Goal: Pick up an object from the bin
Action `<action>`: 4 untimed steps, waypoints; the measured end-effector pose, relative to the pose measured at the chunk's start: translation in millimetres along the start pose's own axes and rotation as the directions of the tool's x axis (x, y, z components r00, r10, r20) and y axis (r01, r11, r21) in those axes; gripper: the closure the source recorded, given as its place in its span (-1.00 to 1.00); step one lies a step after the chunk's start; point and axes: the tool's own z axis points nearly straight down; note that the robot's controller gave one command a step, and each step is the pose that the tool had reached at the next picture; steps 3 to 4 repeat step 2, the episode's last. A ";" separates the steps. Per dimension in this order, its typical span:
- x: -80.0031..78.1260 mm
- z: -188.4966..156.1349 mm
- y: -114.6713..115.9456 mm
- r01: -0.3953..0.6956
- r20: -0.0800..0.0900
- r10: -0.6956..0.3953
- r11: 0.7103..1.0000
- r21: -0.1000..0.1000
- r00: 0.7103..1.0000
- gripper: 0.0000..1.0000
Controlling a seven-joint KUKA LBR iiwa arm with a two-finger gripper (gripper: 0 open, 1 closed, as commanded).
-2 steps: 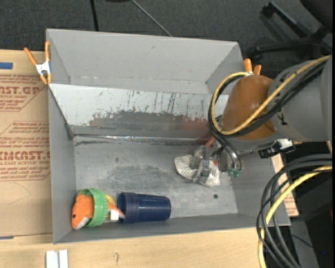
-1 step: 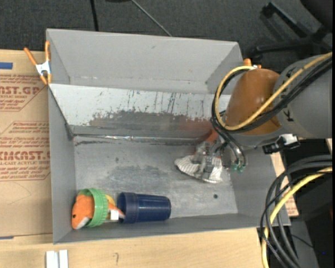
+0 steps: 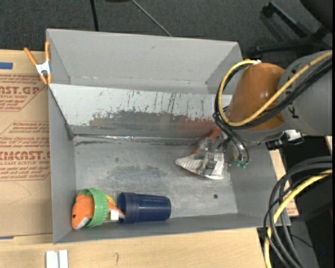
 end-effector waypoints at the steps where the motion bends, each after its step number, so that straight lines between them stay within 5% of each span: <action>1: -0.4 -14.5 -0.1 0.000 0.001 0.000 1.000 0.000 1.000 1.00; 4: -0.6 -28.4 0.1 0.000 0.002 0.000 1.000 0.000 1.000 1.00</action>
Offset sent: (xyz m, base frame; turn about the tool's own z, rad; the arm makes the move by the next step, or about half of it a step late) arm 0.0002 0.0001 0.0582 0.0000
